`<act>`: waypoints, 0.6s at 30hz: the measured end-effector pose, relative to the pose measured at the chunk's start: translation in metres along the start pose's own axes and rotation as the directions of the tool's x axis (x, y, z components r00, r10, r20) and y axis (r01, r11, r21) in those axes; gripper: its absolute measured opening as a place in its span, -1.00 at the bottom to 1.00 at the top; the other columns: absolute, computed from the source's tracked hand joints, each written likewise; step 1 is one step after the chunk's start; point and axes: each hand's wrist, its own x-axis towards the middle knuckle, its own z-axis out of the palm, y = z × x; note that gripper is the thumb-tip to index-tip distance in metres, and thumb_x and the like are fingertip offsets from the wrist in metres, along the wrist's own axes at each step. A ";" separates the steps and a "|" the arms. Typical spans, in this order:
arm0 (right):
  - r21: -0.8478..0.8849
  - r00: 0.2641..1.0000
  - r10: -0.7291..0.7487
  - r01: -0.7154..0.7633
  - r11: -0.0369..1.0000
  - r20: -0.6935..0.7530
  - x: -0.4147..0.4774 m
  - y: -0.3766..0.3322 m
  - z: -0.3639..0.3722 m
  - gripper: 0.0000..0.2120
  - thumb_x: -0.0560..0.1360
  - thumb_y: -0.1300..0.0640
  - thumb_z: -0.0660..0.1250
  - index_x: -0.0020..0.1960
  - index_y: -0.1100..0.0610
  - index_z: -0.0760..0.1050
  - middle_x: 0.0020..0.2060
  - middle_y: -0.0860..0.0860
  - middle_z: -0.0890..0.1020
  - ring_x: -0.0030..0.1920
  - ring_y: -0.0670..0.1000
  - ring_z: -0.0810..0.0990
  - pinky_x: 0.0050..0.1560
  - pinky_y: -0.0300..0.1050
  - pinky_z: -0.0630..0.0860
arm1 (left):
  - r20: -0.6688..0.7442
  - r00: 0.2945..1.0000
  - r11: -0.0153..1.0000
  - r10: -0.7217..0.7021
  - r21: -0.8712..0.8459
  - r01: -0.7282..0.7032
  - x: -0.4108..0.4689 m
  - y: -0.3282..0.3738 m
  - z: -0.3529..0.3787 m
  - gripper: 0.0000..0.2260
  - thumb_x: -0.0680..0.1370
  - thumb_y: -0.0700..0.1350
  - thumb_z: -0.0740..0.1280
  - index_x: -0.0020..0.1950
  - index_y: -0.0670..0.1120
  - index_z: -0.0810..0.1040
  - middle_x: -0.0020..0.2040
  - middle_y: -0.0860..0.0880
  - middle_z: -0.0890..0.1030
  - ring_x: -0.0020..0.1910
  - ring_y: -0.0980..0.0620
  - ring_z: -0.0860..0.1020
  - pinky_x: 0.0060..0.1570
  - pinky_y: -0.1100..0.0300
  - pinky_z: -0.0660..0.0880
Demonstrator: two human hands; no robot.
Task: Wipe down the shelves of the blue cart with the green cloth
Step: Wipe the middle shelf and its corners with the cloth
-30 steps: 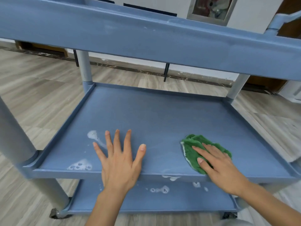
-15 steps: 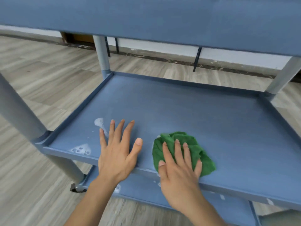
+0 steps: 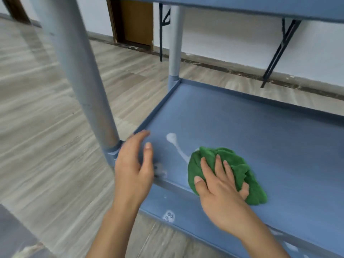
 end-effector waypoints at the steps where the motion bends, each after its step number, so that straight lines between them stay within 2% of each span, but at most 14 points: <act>1: -0.005 1.000 0.018 -0.018 1.000 -0.024 0.009 -0.008 0.003 -0.46 0.68 -0.16 -0.06 0.62 -0.21 -0.14 0.62 -0.09 -0.28 0.59 -0.04 -0.34 0.45 0.40 -0.28 | -0.028 0.998 0.998 -0.059 -0.013 0.059 0.011 -0.010 -0.008 -0.76 0.68 -0.06 0.23 0.31 -0.01 0.56 0.23 0.12 0.61 0.28 0.20 0.51 0.30 0.08 0.44; 3: -0.002 0.996 0.052 -0.053 0.999 -0.066 0.029 -0.013 0.004 -0.45 0.67 -0.19 -0.05 0.61 -0.23 -0.11 0.63 -0.09 -0.23 0.60 -0.04 -0.29 0.45 0.42 -0.26 | -0.113 0.990 0.996 -0.083 -0.042 0.079 0.020 -0.017 -0.015 -0.80 0.66 -0.10 0.28 0.24 0.00 0.61 0.11 0.15 0.65 0.10 0.27 0.57 0.09 0.38 0.45; 4: -0.004 0.995 0.062 -0.062 0.998 -0.077 0.043 -0.017 0.002 -0.45 0.66 -0.20 -0.04 0.61 -0.24 -0.09 0.63 -0.10 -0.21 0.61 -0.03 -0.26 0.45 0.42 -0.25 | -0.174 0.982 0.996 -0.079 -0.043 0.073 0.022 -0.018 -0.019 -0.83 0.65 -0.11 0.29 0.18 0.00 0.64 0.04 0.16 0.67 0.01 0.26 0.59 -0.01 0.45 0.42; 5: -0.019 0.995 0.053 -0.054 0.998 -0.089 0.058 -0.020 -0.002 -0.45 0.65 -0.21 -0.03 0.61 -0.25 -0.07 0.63 -0.11 -0.18 0.61 -0.04 -0.23 0.45 0.42 -0.24 | -0.249 0.966 0.998 -0.066 -0.040 0.058 0.022 -0.019 -0.023 -0.85 0.63 -0.09 0.30 0.12 0.00 0.65 -0.02 0.15 0.67 -0.06 0.21 0.61 -0.06 0.44 0.42; 7: -0.051 0.993 0.009 -0.015 0.999 -0.118 0.086 -0.029 -0.011 -0.46 0.64 -0.22 0.01 0.60 -0.26 0.02 0.64 -0.14 -0.11 0.61 -0.07 -0.16 0.48 0.39 -0.21 | -0.379 0.924 0.998 -0.050 -0.049 0.034 0.023 -0.019 -0.038 -0.87 0.61 -0.02 0.31 0.10 0.02 0.63 -0.04 0.12 0.66 -0.10 0.09 0.61 -0.09 0.27 0.49; 9: -0.076 0.987 -0.079 0.069 0.995 -0.143 0.109 -0.038 -0.020 -0.48 0.64 -0.20 0.08 0.58 -0.26 0.12 0.63 -0.15 -0.01 0.61 -0.10 -0.06 0.50 0.21 -0.28 | -0.433 0.897 0.994 -0.084 -0.096 0.047 0.029 -0.023 -0.057 -0.78 0.60 0.05 0.35 0.22 0.06 0.57 0.08 0.13 0.62 0.03 0.06 0.61 -0.06 0.16 0.55; 11: -0.075 0.980 -0.168 0.161 0.984 -0.106 0.124 -0.047 -0.027 -0.49 0.63 -0.18 0.16 0.56 -0.25 0.20 0.62 -0.14 0.08 0.60 -0.10 0.01 0.45 -0.04 -0.38 | -0.321 0.936 0.986 -0.141 -0.130 0.104 0.032 -0.031 -0.075 -0.62 0.58 0.05 0.38 0.40 0.12 0.48 0.25 0.23 0.57 0.21 0.15 0.57 0.04 0.23 0.57; 14: -0.029 0.962 -0.266 0.265 0.964 -0.063 0.134 -0.059 -0.027 -0.52 0.59 -0.19 0.26 0.50 -0.31 0.30 0.60 -0.13 0.19 0.59 -0.10 0.07 0.53 0.15 -0.19 | -0.068 0.982 0.973 -0.173 -0.167 0.160 0.029 -0.033 -0.083 -0.48 0.60 -0.11 0.37 0.50 0.26 0.35 0.40 0.25 0.50 0.30 0.24 0.53 0.15 0.35 0.53; 17: 0.036 0.905 -0.418 0.422 0.906 -0.079 0.135 -0.076 -0.019 -0.60 0.56 -0.12 0.36 0.39 -0.29 0.47 0.52 -0.12 0.37 0.55 -0.11 0.22 0.54 0.06 -0.04 | 0.011 0.986 0.975 -0.166 -0.149 0.166 0.023 -0.028 -0.079 -0.37 0.62 -0.24 0.29 0.56 0.27 0.22 0.51 0.30 0.33 0.33 0.49 0.35 0.22 0.45 0.42; 18: 0.069 0.884 -0.463 0.467 0.882 -0.071 0.134 -0.083 -0.016 -0.63 0.54 -0.10 0.39 0.34 -0.27 0.52 0.48 -0.12 0.42 0.53 -0.10 0.27 0.55 0.06 -0.01 | 0.043 0.986 0.978 -0.159 -0.132 0.164 0.023 -0.028 -0.080 -0.35 0.61 -0.28 0.25 0.57 0.27 0.19 0.53 0.33 0.27 0.35 0.52 0.30 0.24 0.43 0.42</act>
